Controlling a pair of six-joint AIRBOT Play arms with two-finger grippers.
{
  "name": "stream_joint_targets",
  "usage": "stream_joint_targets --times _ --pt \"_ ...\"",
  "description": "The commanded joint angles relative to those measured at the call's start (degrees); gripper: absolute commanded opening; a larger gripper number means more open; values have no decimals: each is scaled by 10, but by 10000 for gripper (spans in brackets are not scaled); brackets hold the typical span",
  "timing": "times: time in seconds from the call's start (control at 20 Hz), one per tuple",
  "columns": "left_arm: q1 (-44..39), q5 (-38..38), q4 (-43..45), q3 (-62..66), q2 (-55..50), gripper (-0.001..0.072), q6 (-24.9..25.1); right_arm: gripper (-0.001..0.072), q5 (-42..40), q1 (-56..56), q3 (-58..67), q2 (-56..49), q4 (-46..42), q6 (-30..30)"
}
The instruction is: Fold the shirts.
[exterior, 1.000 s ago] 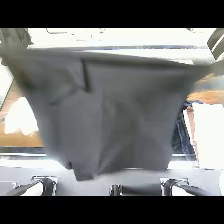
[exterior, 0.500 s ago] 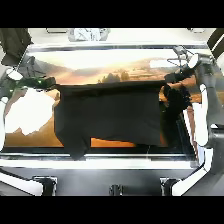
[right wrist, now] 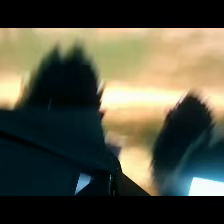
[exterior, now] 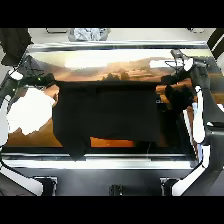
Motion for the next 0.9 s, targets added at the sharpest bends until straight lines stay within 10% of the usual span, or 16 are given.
stream_joint_targets --times 0.0,0.65,0.75,0.85 --pt "19 -183 28 10 -11 25 -2 32 154 16 -16 2 10 -40" --pt "9 -294 138 9 -33 43 -37 34 235 34 -64 -24 1 -40" --pt "7 -296 136 11 -33 369 -45 412 235 30 -63 -21 2 -43" --pt "14 -321 136 25 -26 458 -56 458 260 18 -63 -1 0 -76"
